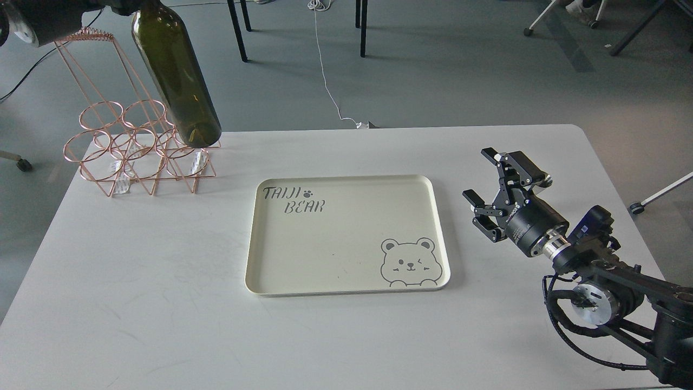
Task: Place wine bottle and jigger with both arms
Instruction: 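Carry the bottle with the left gripper over the copper wine rack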
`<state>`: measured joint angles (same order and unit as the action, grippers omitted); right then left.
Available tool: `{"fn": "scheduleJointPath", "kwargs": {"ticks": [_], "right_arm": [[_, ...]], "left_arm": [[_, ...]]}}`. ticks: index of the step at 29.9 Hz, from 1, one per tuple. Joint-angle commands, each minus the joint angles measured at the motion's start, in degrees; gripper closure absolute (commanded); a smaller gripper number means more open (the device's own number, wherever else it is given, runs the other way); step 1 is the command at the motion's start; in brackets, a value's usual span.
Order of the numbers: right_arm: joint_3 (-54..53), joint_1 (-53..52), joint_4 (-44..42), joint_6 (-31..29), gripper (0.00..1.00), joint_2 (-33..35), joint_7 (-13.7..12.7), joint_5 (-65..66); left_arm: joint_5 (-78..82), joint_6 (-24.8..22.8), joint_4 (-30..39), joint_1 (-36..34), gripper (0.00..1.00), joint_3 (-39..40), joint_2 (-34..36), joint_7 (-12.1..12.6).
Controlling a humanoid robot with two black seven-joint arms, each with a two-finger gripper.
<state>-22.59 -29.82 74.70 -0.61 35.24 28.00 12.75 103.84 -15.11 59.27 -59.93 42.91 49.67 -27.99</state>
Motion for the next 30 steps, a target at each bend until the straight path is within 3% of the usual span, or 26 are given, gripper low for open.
{"fn": "scheduleJointPath", "kwargs": {"ticks": [1,14,30], "right_arm": [[-0.09,0.02,-0.08,-0.01,0.02,0.09,0.00,0.00],[0.00,0.29,-0.08,-0.01,0.02,0.00,0.00,0.00],[0.00,0.29,0.00,-0.01,0.02,0.00,0.00,0.00]], "left_arm": [[0.05,0.26,-2.66,-0.98,0.81,-1.86,-0.01,-0.01],[0.05,3.86,-10.39,-0.98,0.81,-4.06,-2.47,-0.01],[0.13,4.21,-11.63,-0.71,0.81,-4.85,-3.35,-0.01]]}}
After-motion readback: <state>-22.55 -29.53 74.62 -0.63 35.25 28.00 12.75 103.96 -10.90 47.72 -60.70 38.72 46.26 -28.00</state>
